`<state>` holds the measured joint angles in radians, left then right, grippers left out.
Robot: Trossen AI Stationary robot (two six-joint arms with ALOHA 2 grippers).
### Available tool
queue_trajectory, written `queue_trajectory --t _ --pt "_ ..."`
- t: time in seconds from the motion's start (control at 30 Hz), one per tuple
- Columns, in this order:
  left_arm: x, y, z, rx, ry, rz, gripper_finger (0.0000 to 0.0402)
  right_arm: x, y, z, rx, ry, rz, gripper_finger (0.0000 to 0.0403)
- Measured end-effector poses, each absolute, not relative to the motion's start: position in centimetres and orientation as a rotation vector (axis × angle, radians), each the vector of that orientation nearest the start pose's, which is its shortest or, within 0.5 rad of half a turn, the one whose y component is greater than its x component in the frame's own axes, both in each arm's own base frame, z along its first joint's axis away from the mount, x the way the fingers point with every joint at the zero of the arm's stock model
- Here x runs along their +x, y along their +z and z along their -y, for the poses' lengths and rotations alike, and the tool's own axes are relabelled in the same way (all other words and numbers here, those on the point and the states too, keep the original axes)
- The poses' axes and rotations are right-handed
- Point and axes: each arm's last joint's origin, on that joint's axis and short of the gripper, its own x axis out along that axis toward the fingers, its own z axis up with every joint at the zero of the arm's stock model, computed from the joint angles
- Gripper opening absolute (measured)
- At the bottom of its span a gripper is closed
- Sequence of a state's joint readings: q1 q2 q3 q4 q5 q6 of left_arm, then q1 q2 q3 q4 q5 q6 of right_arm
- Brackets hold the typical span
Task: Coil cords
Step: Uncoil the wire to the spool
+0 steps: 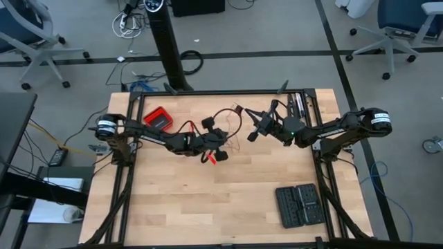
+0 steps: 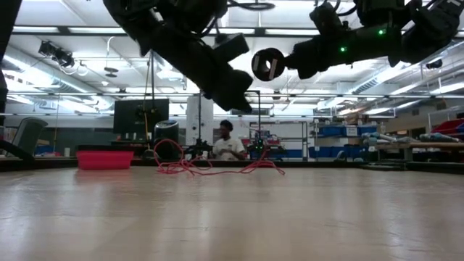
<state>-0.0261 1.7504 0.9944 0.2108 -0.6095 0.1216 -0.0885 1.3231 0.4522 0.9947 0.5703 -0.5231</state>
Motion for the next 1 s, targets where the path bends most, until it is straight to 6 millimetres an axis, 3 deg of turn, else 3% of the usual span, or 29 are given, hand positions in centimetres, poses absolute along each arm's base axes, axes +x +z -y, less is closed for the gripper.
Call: queue_trajectory --t 0.13,0.3,0.5,0.73,1.0 --pt "36.4 19.1 -0.8 0.26 0.591 -0.563 0.0035 24.8 22.2 3.7 -0.475 -0.672 -0.054 0.0" --pt "36.4 19.2 -0.8 0.194 0.619 -0.523 0.0118 24.8 22.1 3.9 -0.485 -0.678 -0.073 0.0" --pt "36.1 19.3 -1.8 0.14 0.781 -0.494 0.02 24.8 21.9 3.9 -0.49 -0.677 -0.086 0.0" --pt "35.4 20.6 -2.3 0.155 0.909 -0.456 0.0213 24.8 21.6 4.3 -0.507 -0.68 -0.128 0.0" --pt "35.6 20.5 -3.9 0.087 0.816 -0.464 0.0213 24.6 21.4 4.7 -0.499 -0.675 -0.123 0.0"
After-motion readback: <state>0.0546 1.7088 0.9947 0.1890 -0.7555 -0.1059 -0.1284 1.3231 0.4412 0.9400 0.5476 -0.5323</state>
